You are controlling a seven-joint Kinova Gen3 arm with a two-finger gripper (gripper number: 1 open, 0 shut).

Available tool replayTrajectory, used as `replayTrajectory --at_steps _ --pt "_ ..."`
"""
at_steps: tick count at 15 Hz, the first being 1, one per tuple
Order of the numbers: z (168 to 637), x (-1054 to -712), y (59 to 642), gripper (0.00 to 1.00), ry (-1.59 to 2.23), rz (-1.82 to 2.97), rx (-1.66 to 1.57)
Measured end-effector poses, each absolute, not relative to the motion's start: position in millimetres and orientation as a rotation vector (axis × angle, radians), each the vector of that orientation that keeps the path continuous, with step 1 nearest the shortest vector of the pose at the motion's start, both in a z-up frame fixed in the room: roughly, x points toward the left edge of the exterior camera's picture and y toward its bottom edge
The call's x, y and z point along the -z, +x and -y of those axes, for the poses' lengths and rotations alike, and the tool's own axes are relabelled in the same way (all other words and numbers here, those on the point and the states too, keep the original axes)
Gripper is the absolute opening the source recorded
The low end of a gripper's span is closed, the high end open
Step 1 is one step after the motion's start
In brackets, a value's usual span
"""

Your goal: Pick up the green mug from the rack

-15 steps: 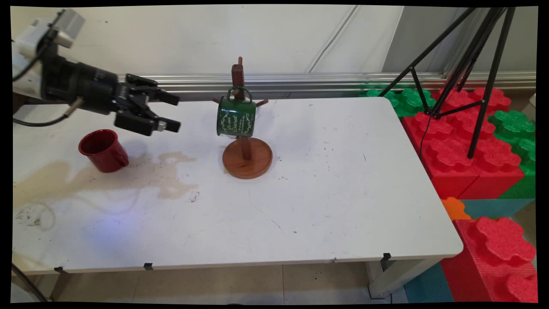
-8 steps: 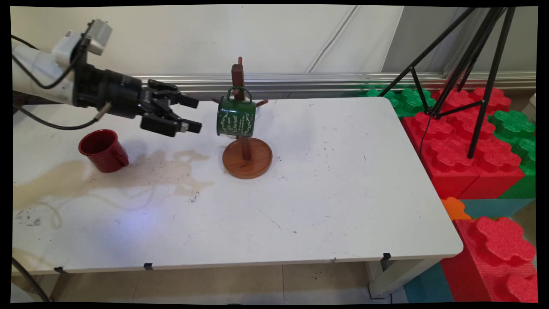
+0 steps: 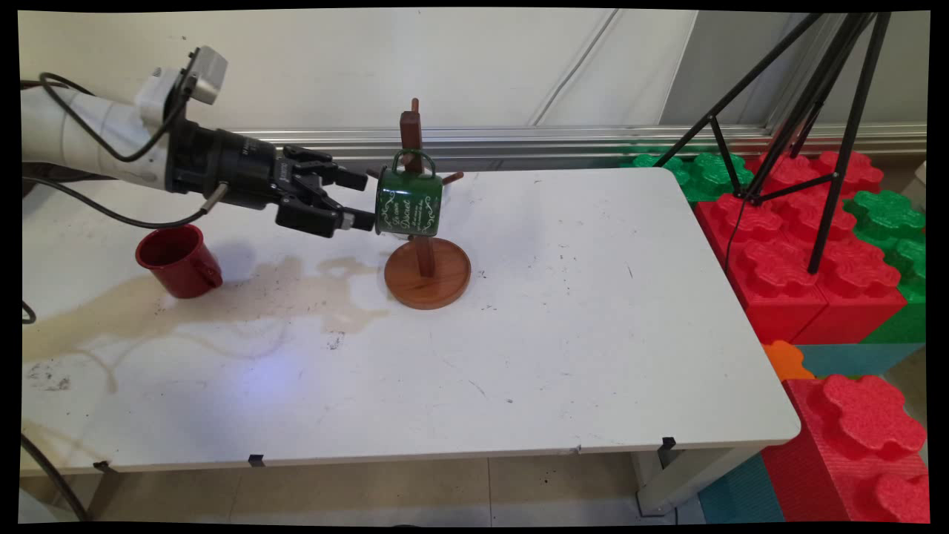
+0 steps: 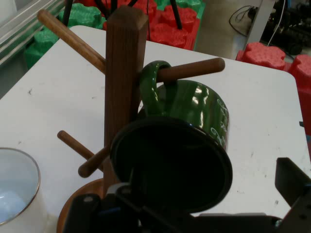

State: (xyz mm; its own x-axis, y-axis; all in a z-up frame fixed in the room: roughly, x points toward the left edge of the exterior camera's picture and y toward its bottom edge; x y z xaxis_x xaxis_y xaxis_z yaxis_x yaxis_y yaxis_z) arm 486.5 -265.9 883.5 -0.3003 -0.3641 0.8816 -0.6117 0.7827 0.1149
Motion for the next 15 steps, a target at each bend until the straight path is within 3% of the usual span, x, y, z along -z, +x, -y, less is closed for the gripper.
replayTrajectory --at_steps 10,11,15 --pt "275.1 -869.4 473.5 1.00 0.761 1.897 -0.284" --pt "275.7 -868.3 472.0 0.00 0.762 1.893 -0.282" --pt "275.6 -865.6 469.3 0.00 0.764 1.887 -0.269"
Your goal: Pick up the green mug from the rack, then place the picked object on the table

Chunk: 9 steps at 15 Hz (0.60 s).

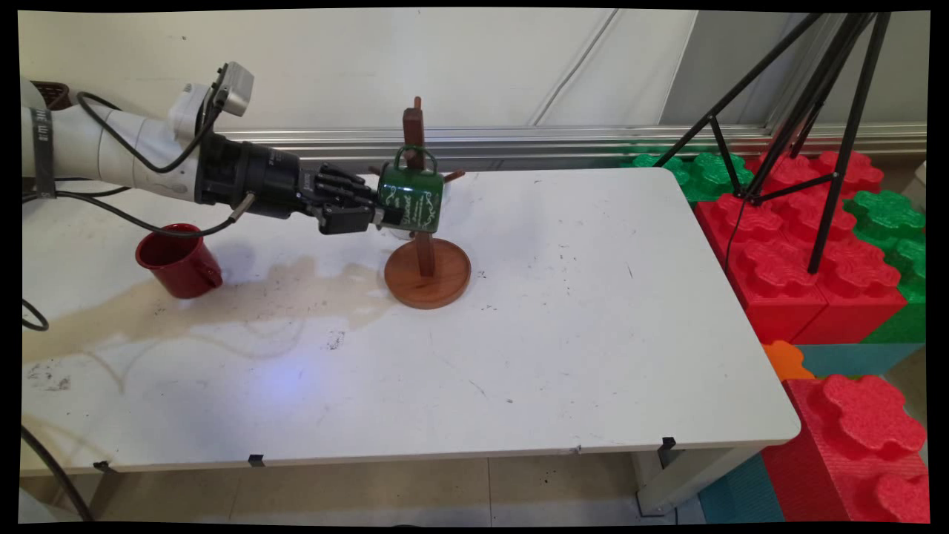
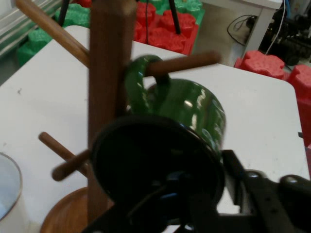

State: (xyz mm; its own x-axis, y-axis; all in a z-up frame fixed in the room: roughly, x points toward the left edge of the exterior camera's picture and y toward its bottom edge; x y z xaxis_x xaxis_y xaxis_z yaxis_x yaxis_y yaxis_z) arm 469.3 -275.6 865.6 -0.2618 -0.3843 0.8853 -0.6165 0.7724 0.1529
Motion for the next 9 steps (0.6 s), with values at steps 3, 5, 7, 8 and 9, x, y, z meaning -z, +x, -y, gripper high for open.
replayTrajectory --at_steps 3,5,7,8,9 --pt "273.1 -864.5 468.0 0.00 0.759 1.887 -0.252" --pt "270.9 -864.6 467.5 0.00 0.755 1.887 -0.241" --pt "269.5 -865.4 466.9 0.00 0.751 1.886 -0.233" --pt "268.5 -866.4 466.5 0.00 0.748 1.884 -0.228" --pt "267.6 -867.8 465.7 0.00 0.742 1.883 -0.222"
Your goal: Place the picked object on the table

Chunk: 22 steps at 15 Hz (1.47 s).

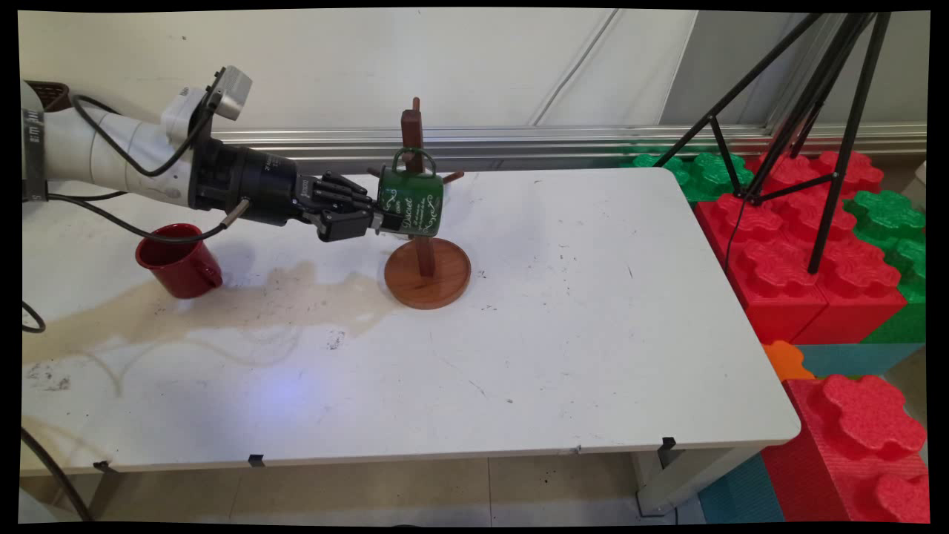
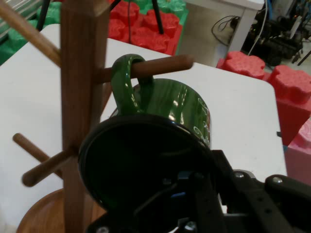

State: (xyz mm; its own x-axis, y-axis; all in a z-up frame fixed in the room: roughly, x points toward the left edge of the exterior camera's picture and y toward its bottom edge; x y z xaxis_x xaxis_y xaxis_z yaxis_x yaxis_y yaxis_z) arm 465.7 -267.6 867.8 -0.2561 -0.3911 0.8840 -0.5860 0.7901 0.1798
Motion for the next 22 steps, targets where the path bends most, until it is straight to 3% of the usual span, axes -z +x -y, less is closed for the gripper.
replayTrajectory --at_steps 12,22 --pt "248.3 -887.4 457.4 0.00 0.678 1.884 -0.165" --pt "219.4 -882.7 481.6 0.00 0.642 2.069 -0.171"
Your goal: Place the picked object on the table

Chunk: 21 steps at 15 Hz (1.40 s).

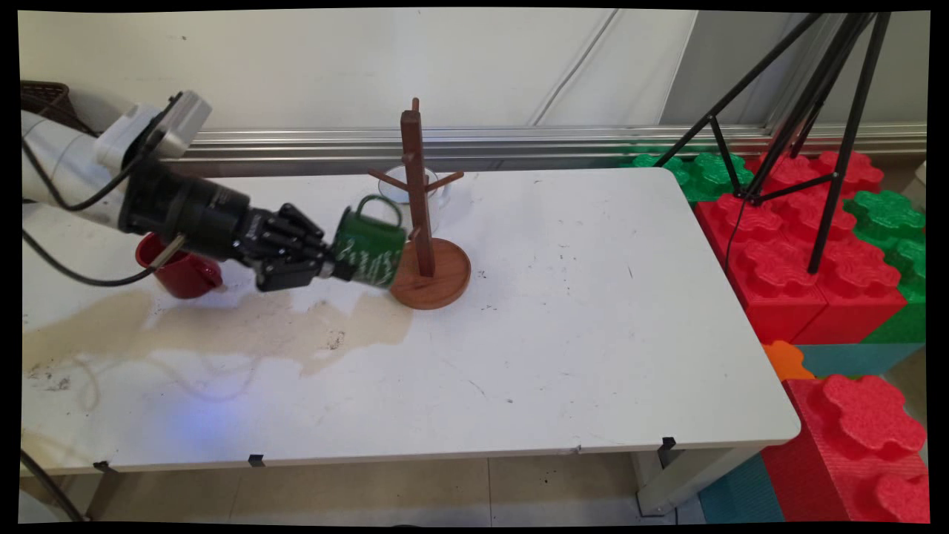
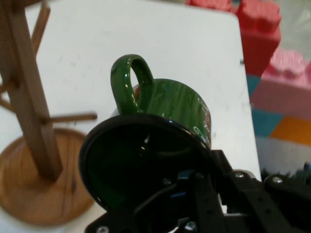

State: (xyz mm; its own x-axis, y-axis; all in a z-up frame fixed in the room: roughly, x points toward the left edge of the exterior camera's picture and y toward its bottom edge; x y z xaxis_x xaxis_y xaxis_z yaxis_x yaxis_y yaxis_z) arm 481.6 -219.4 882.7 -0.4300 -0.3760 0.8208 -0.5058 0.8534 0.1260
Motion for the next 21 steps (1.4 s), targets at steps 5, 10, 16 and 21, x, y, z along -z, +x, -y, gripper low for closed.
replayTrajectory --at_steps 5,10,16,21 --pt "208.9 -878.8 504.5 0.00 0.622 2.200 -0.203" --pt "202.7 -875.7 524.8 0.00 0.610 2.320 -0.243" --pt "200.4 -870.7 543.6 0.00 0.577 2.453 -0.298" --pt "200.1 -861.4 555.8 0.00 0.519 2.585 -0.345"
